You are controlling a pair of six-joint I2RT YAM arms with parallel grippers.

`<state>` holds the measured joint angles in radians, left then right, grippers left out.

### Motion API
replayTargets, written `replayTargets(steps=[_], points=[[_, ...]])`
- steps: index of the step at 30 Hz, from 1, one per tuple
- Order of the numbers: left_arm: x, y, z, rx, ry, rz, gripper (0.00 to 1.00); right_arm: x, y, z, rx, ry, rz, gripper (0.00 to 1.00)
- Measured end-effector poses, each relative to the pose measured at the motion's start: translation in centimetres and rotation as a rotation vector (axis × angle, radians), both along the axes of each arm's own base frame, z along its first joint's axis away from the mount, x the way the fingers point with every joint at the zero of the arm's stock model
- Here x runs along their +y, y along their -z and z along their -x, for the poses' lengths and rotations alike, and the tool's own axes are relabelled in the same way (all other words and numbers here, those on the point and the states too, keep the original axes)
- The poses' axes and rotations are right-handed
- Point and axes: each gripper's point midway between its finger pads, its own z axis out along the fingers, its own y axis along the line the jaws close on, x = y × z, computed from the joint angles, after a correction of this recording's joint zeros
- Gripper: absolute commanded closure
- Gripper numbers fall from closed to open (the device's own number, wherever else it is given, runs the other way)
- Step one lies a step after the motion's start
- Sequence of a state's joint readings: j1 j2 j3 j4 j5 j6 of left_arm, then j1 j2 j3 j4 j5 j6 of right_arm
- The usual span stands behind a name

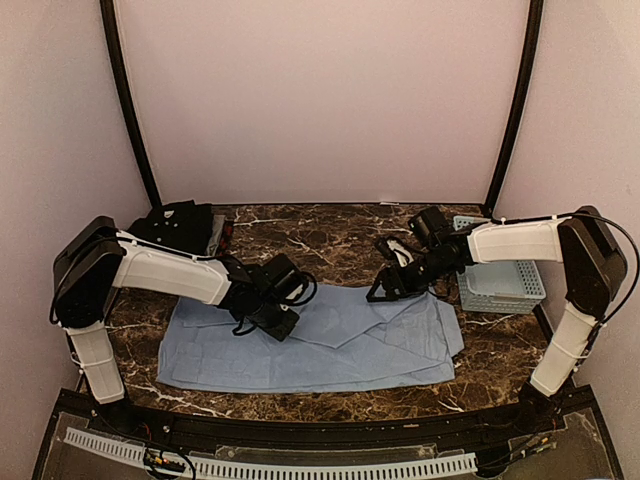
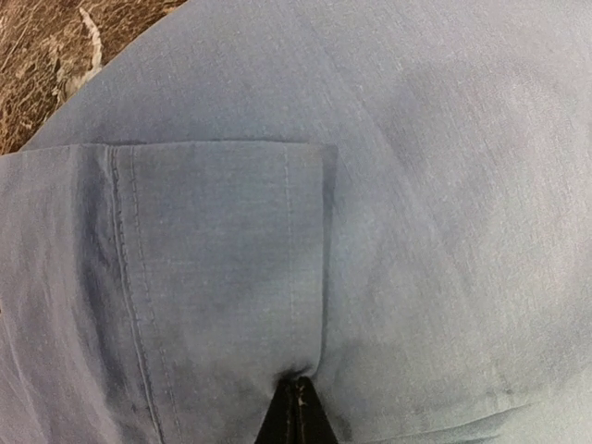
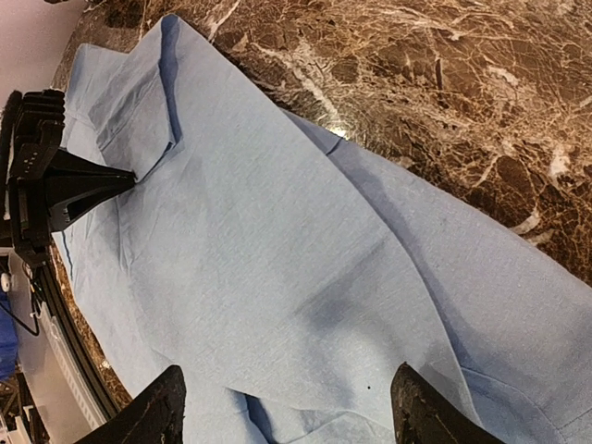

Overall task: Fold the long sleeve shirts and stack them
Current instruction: Smooth out the rectangle-folded shirt at the center of the board.

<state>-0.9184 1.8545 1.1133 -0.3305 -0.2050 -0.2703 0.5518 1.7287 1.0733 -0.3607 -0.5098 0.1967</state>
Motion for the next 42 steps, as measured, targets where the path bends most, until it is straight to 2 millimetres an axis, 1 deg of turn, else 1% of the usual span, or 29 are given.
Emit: replayTargets(steps=[4,7,13,15,18,22,25,26,27,30,34,37,42], points=[[0.4,-0.3,0.6,0.015,-0.002,0.004,1.0,-0.1,0.1,0.1,0.002,0.001,0.002,0.27],[0.3,-0.9,0.8,0.019,-0.008,0.024,1.0,-0.1,0.2,0.1,0.003,0.001,0.004,0.27],[0.7,-3.9,0.8,0.018,-0.055,0.137,1.0,-0.1,0.2,0.1,0.003,0.002,0.005,0.28],[1.3,-5.1,0.5,0.022,-0.1,0.197,1.0,-0.1,0.2,0.1,0.003,0.002,0.006,0.27],[2.7,-6.9,-0.1,0.036,-0.186,0.302,1.0,-0.1,0.2,0.1,0.002,0.003,0.007,0.27],[5.5,-9.2,-0.4,0.053,-0.318,0.446,1.0,-0.2,0.2,0.1,0.001,0.003,0.007,0.27],[7.0,-11.3,-0.1,0.061,-0.392,0.569,1.0,-0.1,0.2,0.1,0.001,0.003,0.007,0.27],[7.1,-12.1,0.3,0.067,-0.401,0.612,1.0,-0.1,0.2,0.1,0.001,0.003,0.007,0.27],[7.9,-13.0,0.2,0.063,-0.433,0.659,1.0,-0.1,0.2,0.1,0.002,0.003,0.007,0.27],[9.0,-15.5,0.6,0.063,-0.487,0.782,1.0,-0.1,0.2,0.1,0.002,0.002,0.006,0.27],[10.2,-18.1,0.9,0.069,-0.542,0.905,1.0,-0.1,0.2,0.1,0.003,0.0,0.002,0.27],[11.1,-19.4,1.1,0.083,-0.586,0.989,1.0,0.0,0.1,0.2,0.005,-0.004,-0.003,0.27],[12.4,-20.5,1.5,0.119,-0.656,1.097,1.0,0.1,0.0,0.2,0.007,-0.007,-0.009,0.27]])
